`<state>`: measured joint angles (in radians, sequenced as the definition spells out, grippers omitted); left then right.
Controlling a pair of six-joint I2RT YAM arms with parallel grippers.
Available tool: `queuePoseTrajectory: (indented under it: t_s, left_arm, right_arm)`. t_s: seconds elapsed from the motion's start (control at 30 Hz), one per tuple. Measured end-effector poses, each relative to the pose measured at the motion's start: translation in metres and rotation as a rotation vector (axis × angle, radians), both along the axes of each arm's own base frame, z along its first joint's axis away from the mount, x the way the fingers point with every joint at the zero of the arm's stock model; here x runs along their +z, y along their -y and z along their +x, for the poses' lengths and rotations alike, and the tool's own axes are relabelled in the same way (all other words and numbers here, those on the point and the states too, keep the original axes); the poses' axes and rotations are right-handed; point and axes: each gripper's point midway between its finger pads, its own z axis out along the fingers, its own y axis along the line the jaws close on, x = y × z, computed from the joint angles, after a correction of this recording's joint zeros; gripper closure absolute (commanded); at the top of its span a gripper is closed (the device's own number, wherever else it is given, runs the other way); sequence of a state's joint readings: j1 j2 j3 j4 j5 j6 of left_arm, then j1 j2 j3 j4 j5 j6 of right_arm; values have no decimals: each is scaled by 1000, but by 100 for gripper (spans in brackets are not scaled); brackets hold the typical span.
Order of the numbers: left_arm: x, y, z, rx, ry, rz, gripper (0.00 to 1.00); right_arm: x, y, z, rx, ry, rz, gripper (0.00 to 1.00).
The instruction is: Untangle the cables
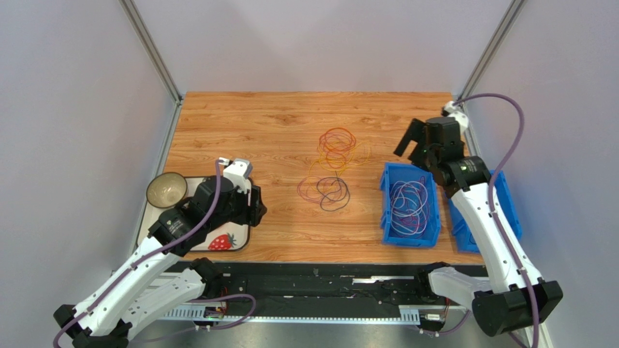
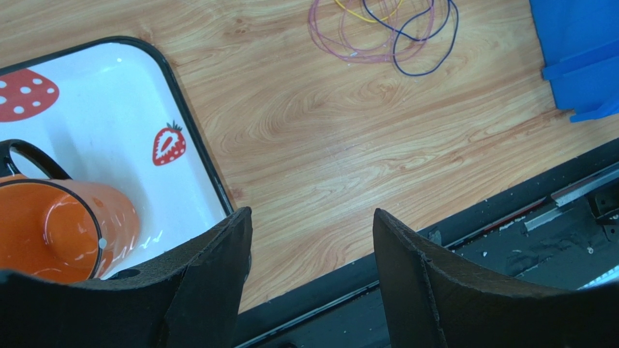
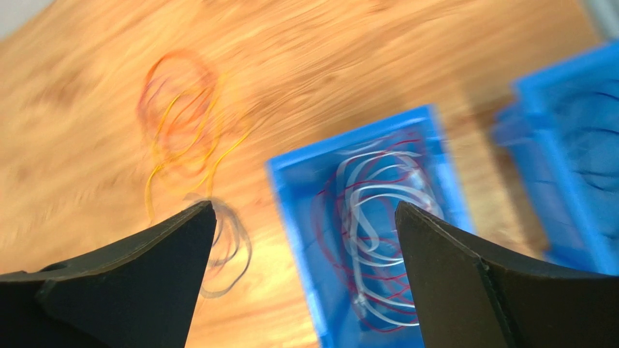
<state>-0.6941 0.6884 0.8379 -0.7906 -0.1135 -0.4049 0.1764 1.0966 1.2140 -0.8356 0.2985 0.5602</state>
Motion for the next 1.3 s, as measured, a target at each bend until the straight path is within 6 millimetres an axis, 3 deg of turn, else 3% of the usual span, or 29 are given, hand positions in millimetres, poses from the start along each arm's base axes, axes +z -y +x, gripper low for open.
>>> queuePoseTrajectory:
  t_s: [0.2,0.33,0.4,0.63,0.83,0.93,1.0,1.13,1.3]
  left_arm:
    - [-3,-2,2,15,-5,16,30]
    - [-3,0,7,34,-7,7,32]
    - [-6,8,12,38,-16,-14,33]
    - [-51,53,40,9,-130,3,36]
    - [-100,92,57,-42,-217,75,40]
    - [-111,115,65,-79,-222,86,48]
    - [-116,131,72,-113,-216,92,48]
    - [-125,154,85,-171,-195,110,41]
    - [-140,161,87,-250,-187,150,33]
  right_arm:
    - [0,-105,-4,357,29,9,0]
    - [-13,-154,-16,520,17,20,1]
    - [-24,-164,-22,559,-9,22,0]
    - [-58,-159,-38,578,-84,10,0]
    - [-57,-150,-48,574,-73,10,1]
    - [-59,-148,-51,574,-70,11,0]
    - [-65,-146,-54,574,-84,6,0]
    - [-75,-144,-58,575,-110,-2,0]
    - [-78,-143,-58,581,-116,-10,0]
